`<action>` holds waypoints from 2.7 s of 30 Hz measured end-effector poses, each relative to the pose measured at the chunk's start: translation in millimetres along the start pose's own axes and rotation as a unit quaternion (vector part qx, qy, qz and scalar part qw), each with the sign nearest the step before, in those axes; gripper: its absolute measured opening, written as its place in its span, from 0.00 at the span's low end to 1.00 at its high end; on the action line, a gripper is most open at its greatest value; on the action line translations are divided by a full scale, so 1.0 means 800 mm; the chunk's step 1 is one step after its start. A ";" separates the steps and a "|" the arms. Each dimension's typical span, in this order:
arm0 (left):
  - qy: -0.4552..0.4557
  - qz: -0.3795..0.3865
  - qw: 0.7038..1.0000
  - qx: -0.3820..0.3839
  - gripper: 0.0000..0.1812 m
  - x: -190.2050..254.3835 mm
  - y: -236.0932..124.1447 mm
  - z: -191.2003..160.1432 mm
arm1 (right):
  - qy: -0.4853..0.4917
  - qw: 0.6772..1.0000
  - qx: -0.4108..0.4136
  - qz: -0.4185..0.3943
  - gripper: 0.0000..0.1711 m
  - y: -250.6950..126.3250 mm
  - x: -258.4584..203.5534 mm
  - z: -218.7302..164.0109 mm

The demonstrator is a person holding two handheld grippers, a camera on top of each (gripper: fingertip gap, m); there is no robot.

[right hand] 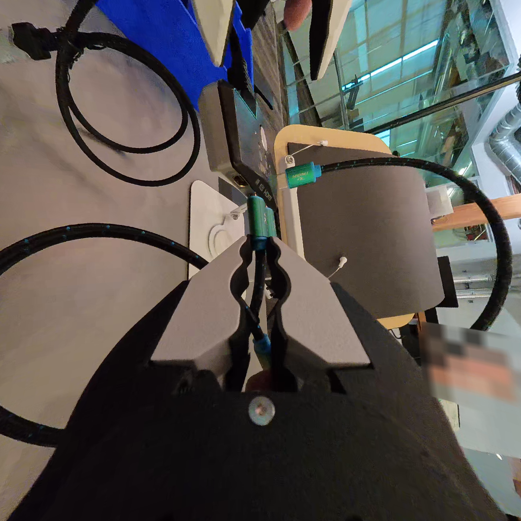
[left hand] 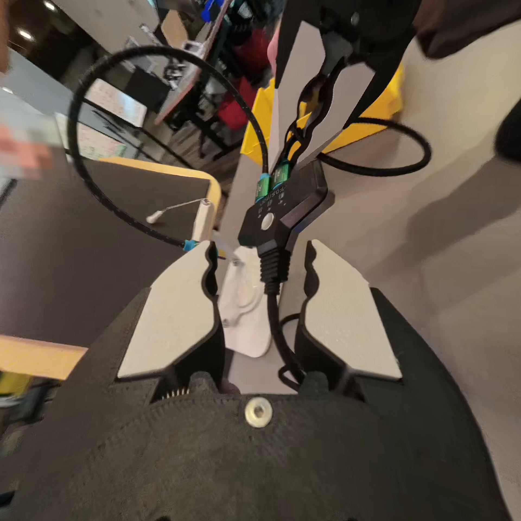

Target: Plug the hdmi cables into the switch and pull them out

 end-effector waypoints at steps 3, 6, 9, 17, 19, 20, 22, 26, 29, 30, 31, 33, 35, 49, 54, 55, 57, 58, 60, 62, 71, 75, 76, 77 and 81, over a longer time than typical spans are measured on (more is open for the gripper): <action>-0.119 -0.107 0.986 0.042 0.41 -0.003 -0.020 -0.014 | -0.039 0.999 0.007 0.002 0.04 -0.005 -0.003 0.011; -0.154 -0.174 0.972 0.016 0.49 0.009 -0.011 -0.023 | -0.083 0.996 0.013 0.003 0.04 -0.008 -0.006 0.025; -0.166 -0.223 0.961 -0.004 0.53 0.024 0.016 -0.030 | -0.114 0.993 0.023 0.011 0.04 -0.008 -0.010 0.038; -0.168 -0.206 0.963 -0.043 0.66 0.031 0.052 -0.038 | -0.150 0.988 0.028 0.026 0.03 -0.003 -0.024 0.052; -0.145 -0.224 0.961 -0.068 0.63 0.042 0.059 -0.042 | -0.168 0.985 0.024 0.025 0.04 -0.001 -0.027 0.056; -0.137 -0.229 0.961 -0.068 0.61 0.045 0.061 -0.043 | -0.174 0.984 0.023 0.027 0.04 0.000 -0.028 0.057; -0.146 -0.241 0.958 -0.057 0.61 0.046 0.064 -0.046 | -0.179 0.983 0.023 0.033 0.03 -0.001 -0.029 0.056; -0.158 -0.239 0.956 -0.061 0.59 0.045 0.073 -0.048 | -0.179 0.983 0.020 0.033 0.04 0.000 -0.031 0.048; -0.156 -0.219 0.960 -0.072 0.59 0.043 0.078 -0.047 | -0.170 0.985 0.021 0.019 0.04 0.001 -0.031 0.039; -0.159 -0.215 0.961 -0.073 0.59 0.043 0.079 -0.047 | -0.165 0.986 0.022 0.014 0.04 0.002 -0.031 0.037; -0.162 -0.212 0.961 -0.071 0.58 0.042 0.079 -0.047 | -0.163 0.986 0.022 0.004 0.05 0.002 -0.031 0.036; -0.168 -0.215 0.960 -0.068 0.58 0.041 0.081 -0.048 | -0.156 0.988 0.022 -0.005 0.05 0.003 -0.032 0.034; -0.180 -0.219 0.957 -0.058 0.58 0.041 0.083 -0.049 | -0.154 0.988 0.025 -0.018 0.06 0.003 -0.032 0.033; -0.151 -0.255 0.954 -0.051 0.58 0.051 0.081 -0.051 | -0.130 0.981 0.103 0.104 0.13 -0.003 -0.037 0.046; -0.149 -0.274 0.950 -0.025 0.58 0.050 0.068 -0.050 | -0.034 0.977 0.139 0.155 0.14 -0.022 -0.009 0.052; -0.149 -0.273 0.950 -0.022 0.58 0.048 0.066 -0.051 | -0.021 0.975 0.150 0.160 0.14 -0.033 0.001 0.058; -0.156 -0.272 0.950 -0.011 0.58 0.043 0.061 -0.053 | 0.028 0.960 0.220 0.169 0.13 -0.069 0.029 0.081; -0.157 -0.273 0.949 -0.003 0.58 0.041 0.058 -0.055 | 0.058 0.951 0.252 0.167 0.12 -0.090 0.045 0.090; -0.155 -0.279 0.948 0.018 0.58 0.038 0.049 -0.056 | 0.110 0.954 0.240 0.142 0.09 -0.115 0.070 0.084; -0.150 -0.292 0.943 0.047 0.58 0.037 0.037 -0.053 | 0.138 0.967 0.190 0.097 0.10 -0.122 0.079 0.049; -0.152 -0.354 0.910 0.152 0.58 0.040 0.012 -0.039 | 0.148 0.966 0.169 0.125 0.15 -0.074 -0.026 0.031; -0.152 -0.385 0.899 0.145 0.57 0.050 0.023 -0.044 | 0.111 0.958 0.260 0.053 0.19 -0.065 -0.008 0.076; -0.153 -0.395 0.892 0.155 0.57 0.051 0.022 -0.044 | 0.093 0.957 0.268 0.061 0.19 -0.062 -0.006 0.081; -0.151 -0.403 0.888 0.158 0.57 0.053 0.021 -0.044 | 0.072 0.956 0.276 0.065 0.18 -0.061 -0.006 0.086; -0.149 -0.417 0.881 0.168 0.57 0.055 0.021 -0.043 | 0.051 0.959 0.267 0.076 0.18 -0.052 -0.001 0.097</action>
Point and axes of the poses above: each gripper's, where its closed fingertips meet, y out along the fingers, z out of its top, x = y × z across the jaws, the point moved 8 cm from there along -y, back along the fingers, and after that the axes turned 4 degrees about -z, right-handed, at the moved point
